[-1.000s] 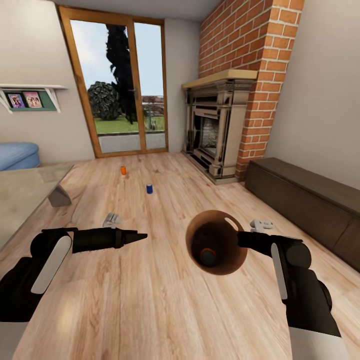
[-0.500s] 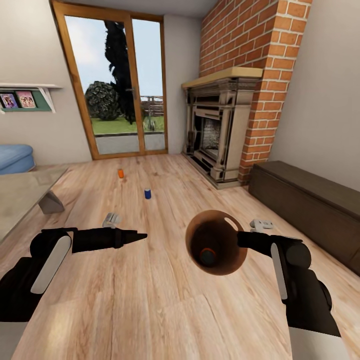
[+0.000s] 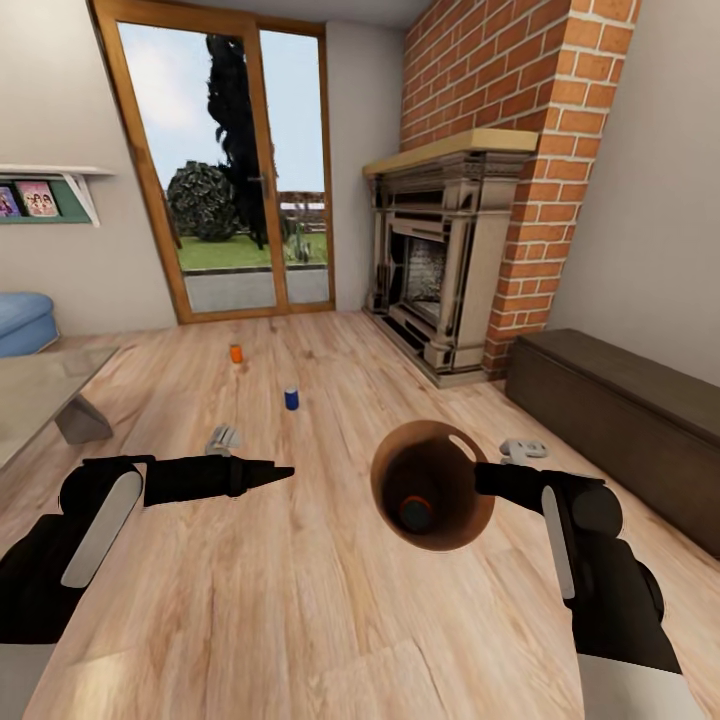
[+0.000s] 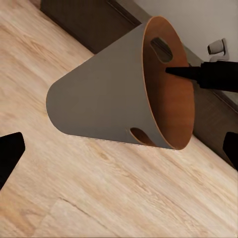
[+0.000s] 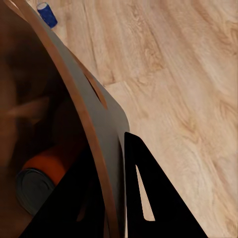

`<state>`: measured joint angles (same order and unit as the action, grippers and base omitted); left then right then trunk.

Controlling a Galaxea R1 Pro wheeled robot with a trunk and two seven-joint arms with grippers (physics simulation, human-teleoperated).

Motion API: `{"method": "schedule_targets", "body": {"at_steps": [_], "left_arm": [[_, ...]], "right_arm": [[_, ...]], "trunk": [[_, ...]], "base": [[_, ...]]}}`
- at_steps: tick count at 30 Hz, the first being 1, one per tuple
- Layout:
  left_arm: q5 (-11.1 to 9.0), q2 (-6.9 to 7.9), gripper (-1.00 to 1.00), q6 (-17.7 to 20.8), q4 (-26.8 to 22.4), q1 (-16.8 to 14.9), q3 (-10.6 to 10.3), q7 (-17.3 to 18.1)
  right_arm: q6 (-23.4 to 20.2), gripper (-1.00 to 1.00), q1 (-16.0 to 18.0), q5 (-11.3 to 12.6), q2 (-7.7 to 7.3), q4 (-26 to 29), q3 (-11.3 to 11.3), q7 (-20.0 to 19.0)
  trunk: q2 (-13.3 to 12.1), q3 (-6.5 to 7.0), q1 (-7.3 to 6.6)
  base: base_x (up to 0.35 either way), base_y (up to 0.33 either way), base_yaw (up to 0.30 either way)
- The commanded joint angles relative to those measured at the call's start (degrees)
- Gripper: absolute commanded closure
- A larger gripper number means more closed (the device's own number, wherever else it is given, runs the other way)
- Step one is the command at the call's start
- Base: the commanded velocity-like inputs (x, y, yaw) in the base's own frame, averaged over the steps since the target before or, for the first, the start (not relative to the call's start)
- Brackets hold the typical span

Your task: Put the three can of soda from the living room inside the tash can in the kitchen.

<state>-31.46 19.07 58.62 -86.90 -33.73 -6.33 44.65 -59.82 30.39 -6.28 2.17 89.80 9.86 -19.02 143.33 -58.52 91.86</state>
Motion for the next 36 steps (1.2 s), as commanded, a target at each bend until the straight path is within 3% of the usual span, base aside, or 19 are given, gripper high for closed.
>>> {"method": "schedule_targets", "body": {"at_steps": [1,36], "left_arm": [[0.00,0.00,-1.00,0.00,0.01,0.01,0.00,0.00],[0.00,-0.09,-1.00,0.00,0.06,0.01,0.00,0.00]], "right_arm": [[-0.18,1.00,0.02,1.54,0.00,0.03,-0.01,-0.40],[-0.18,1.00,0.02,1.54,-0.06,0.03,0.07,-0.40]], "trunk": [[0.00,0.01,-0.01],[0.00,0.01,-0.01]], "base": [[0.338,0.000,0.000],[0.338,0.000,0.000]]}}
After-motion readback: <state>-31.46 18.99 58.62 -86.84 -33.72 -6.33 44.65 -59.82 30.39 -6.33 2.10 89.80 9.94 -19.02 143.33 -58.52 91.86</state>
